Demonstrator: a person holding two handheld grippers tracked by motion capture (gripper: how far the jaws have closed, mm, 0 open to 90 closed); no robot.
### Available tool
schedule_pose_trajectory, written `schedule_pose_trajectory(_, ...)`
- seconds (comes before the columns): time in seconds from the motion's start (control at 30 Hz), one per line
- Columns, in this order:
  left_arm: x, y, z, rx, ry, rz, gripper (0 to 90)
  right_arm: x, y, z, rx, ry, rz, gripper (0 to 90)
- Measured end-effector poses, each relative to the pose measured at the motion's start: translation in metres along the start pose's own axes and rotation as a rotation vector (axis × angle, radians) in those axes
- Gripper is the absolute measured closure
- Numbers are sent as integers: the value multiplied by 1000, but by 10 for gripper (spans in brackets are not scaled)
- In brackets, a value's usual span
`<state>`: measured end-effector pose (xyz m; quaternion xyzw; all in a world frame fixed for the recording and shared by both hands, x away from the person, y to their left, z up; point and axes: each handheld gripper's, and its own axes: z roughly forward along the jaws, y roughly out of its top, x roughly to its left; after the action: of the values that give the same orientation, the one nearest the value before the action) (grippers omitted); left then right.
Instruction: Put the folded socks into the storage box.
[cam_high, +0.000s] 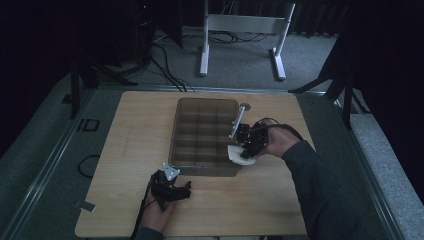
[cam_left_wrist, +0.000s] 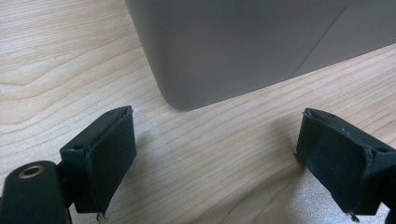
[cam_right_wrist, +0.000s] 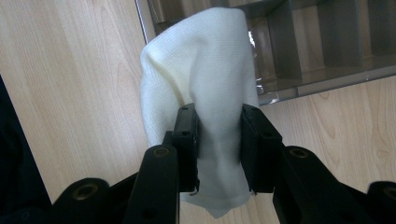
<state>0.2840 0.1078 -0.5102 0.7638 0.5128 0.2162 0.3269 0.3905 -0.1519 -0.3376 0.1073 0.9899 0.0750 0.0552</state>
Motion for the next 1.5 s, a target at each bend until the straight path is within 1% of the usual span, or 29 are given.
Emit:
schedule_pose_trajectory(0.2,0,0,0,0,0,0,121,1,3,2,1,2,-11,697)
schedule_pose_trajectory(0.47,0,0,0,0,0,1,121,2,8,3,-9,4,-14,697)
schedule_pose_trajectory(0.77,0,0,0,0,0,0,121,0,14,5,-21,10,2,697)
schedule_pose_trajectory(1.2,0,0,0,0,0,0,121,1,20,8,-29,12,1,697)
schedule_pose_trajectory(1.5,0,0,0,0,-1,2,121,1,28,14,-28,14,-3,697)
